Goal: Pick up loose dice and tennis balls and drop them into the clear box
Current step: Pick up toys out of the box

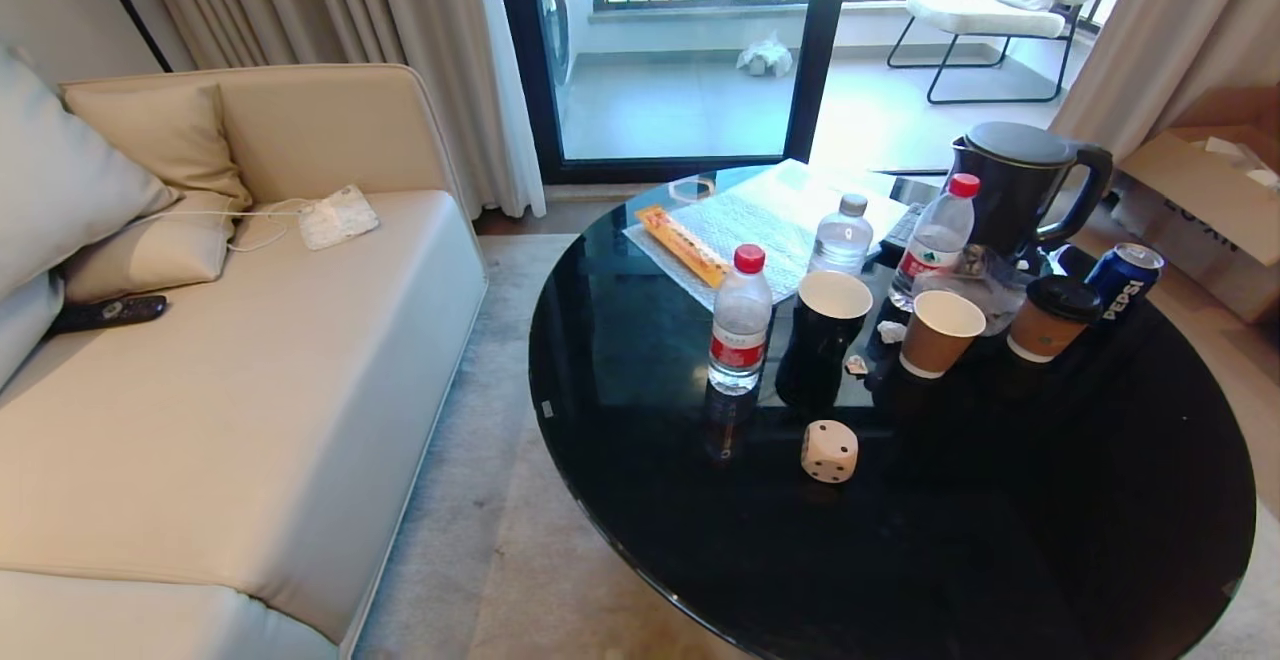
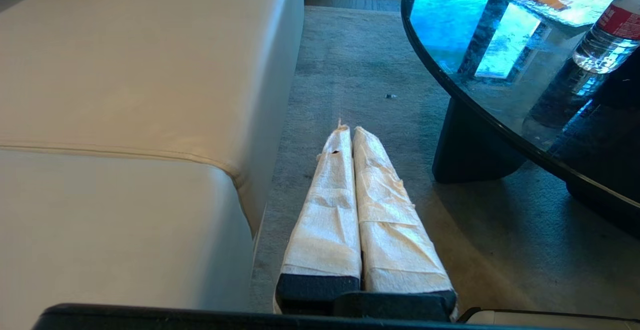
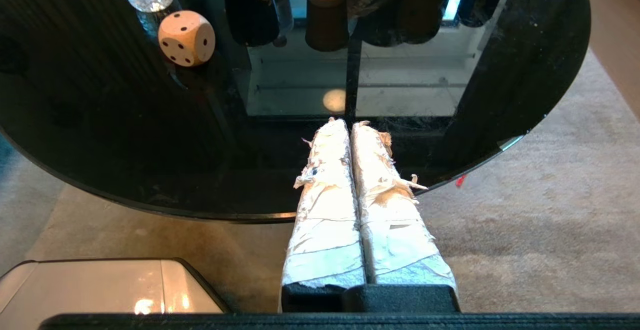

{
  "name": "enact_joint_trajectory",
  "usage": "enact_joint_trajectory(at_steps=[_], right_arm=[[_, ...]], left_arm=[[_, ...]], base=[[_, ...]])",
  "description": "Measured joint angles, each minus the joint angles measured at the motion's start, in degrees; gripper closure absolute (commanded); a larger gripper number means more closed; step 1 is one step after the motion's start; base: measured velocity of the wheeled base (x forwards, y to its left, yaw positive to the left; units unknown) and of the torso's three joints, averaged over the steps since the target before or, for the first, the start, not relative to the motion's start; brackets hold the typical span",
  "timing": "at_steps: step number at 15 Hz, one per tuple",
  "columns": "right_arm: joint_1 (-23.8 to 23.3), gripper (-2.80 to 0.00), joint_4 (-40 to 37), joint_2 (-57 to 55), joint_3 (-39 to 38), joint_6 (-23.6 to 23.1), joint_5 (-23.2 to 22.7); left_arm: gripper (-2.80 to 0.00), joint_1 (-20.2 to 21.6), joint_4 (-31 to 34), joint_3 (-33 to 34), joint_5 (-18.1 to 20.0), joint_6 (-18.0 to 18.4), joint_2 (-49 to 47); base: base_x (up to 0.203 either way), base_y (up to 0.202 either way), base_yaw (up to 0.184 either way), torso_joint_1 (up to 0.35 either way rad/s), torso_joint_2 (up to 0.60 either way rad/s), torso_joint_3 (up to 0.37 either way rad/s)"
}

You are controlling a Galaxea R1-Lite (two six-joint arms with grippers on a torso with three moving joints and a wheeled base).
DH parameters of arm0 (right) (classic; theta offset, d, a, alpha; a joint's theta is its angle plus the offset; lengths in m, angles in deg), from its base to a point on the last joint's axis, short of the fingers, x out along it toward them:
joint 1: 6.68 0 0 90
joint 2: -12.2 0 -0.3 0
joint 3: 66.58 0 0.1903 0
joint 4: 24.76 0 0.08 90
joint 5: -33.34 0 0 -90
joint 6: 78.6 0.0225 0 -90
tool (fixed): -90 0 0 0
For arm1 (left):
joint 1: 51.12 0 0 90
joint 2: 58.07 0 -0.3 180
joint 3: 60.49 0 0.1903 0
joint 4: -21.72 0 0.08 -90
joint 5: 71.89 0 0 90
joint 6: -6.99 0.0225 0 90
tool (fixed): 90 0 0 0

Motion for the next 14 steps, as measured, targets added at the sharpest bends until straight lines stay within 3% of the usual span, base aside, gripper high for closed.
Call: enact_joint_trajectory(at_steps=[14], right_arm=[[0.0, 0.0, 0.01, 0.0, 0.0, -0.33, -0.29]], left_arm=[[0.0, 0.0, 0.0, 0.0, 0.1, 0.32, 0.0]], base=[[0.0, 0.0, 0.0, 0.003, 0.0, -0.2]])
